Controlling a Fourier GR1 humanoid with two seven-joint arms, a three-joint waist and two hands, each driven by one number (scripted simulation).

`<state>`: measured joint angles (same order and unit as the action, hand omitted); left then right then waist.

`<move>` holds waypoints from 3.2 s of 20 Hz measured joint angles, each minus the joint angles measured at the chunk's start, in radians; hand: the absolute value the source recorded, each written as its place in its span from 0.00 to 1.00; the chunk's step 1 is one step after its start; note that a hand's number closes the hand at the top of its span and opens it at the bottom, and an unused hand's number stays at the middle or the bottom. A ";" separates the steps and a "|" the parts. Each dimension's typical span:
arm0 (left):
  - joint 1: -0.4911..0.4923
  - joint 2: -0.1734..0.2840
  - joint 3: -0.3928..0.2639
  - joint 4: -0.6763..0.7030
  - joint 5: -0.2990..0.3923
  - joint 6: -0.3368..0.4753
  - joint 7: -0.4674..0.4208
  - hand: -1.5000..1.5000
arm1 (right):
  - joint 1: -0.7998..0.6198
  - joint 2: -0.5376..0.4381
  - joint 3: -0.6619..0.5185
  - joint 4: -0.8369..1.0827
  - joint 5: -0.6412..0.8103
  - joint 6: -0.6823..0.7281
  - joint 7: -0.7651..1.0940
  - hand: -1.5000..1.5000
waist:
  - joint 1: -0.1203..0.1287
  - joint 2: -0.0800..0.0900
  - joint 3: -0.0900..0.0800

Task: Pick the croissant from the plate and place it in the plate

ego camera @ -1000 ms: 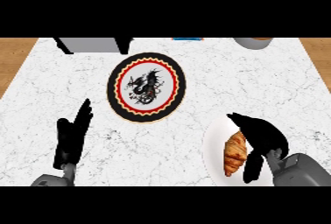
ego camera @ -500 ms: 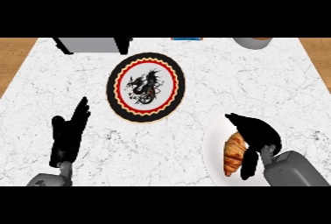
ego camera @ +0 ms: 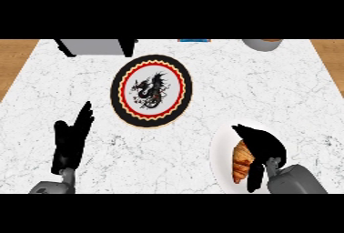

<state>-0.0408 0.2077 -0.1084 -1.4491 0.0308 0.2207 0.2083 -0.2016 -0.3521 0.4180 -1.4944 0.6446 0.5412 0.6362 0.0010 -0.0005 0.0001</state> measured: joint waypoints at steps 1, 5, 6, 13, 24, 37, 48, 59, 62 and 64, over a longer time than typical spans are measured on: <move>0.000 -0.001 0.006 -0.011 -0.004 -0.001 0.010 0.50 | -0.011 0.013 -0.010 0.016 0.011 0.003 -0.003 0.00 | 0.000 0.000 0.000; 0.006 -0.021 0.011 -0.026 -0.029 -0.006 0.022 0.50 | -0.016 0.033 -0.036 0.070 0.056 0.011 -0.051 1.00 | 0.001 0.000 0.000; 0.009 -0.019 0.016 -0.041 -0.028 -0.009 0.035 0.50 | -0.023 0.034 -0.034 0.077 0.070 0.016 -0.061 1.00 | 0.001 0.000 -0.001; 0.021 -0.047 0.024 -0.035 -0.058 -0.016 0.016 0.50 | -0.025 0.024 -0.034 0.115 0.177 -0.057 -0.213 1.00 | 0.002 -0.005 -0.004; -0.037 -0.063 -0.004 -0.016 -0.068 -0.063 0.018 0.50 | -0.272 0.299 0.052 0.199 0.245 -0.326 0.028 1.00 | 0.110 0.020 0.002; -0.106 -0.080 -0.036 0.019 -0.084 -0.082 0.035 0.50 | -0.729 0.346 0.177 0.354 0.384 -0.733 0.402 1.00 | 0.170 0.021 -0.003; -0.109 -0.081 -0.019 0.041 -0.088 -0.069 0.030 0.50 | -0.915 0.340 0.164 0.552 0.407 -0.844 0.504 1.00 | 0.140 0.021 -0.003; -0.114 -0.077 -0.001 0.047 -0.087 -0.065 0.024 0.50 | -0.941 0.341 0.154 0.774 0.308 -0.964 0.485 1.00 | 0.123 0.026 -0.002; -0.103 -0.080 -0.004 0.039 -0.086 -0.067 0.017 0.50 | -0.921 0.343 0.139 0.825 0.233 -0.991 0.460 1.00 | 0.122 0.027 -0.002; -0.113 -0.081 -0.001 0.043 -0.088 -0.064 0.019 0.50 | -0.907 0.345 0.131 0.857 0.177 -1.012 0.435 1.00 | 0.120 0.029 -0.001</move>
<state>-0.1534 0.1265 -0.1091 -1.4061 -0.0569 0.1570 0.2272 -1.1087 -0.0072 0.5492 -0.6374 0.8219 -0.4704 1.0715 0.1206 0.0287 -0.0010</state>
